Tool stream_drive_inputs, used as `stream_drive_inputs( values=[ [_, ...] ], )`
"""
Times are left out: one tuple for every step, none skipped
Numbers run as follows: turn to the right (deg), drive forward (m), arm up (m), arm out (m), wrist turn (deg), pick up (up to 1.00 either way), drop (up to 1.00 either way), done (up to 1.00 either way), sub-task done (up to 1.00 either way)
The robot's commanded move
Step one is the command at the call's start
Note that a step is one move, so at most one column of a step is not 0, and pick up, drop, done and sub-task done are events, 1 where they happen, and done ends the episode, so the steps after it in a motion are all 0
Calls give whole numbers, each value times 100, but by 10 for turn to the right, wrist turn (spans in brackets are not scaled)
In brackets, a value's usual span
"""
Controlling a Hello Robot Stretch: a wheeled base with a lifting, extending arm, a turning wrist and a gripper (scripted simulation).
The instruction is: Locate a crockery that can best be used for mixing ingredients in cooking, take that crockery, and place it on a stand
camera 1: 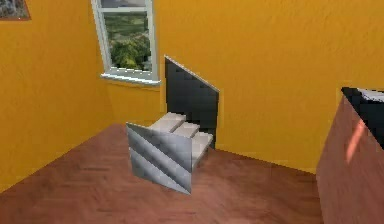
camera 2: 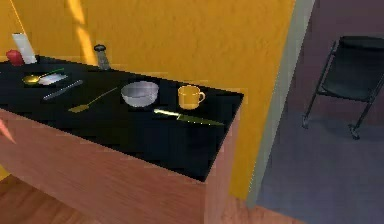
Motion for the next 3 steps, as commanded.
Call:
stream_drive_inputs(
  values=[
    [-90,0,0,0,0,0,0,0,0],
    [450,0,0,0,0,0,0,0,0],
    [450,0,0,0,0,0,0,0,0]
  ],
)
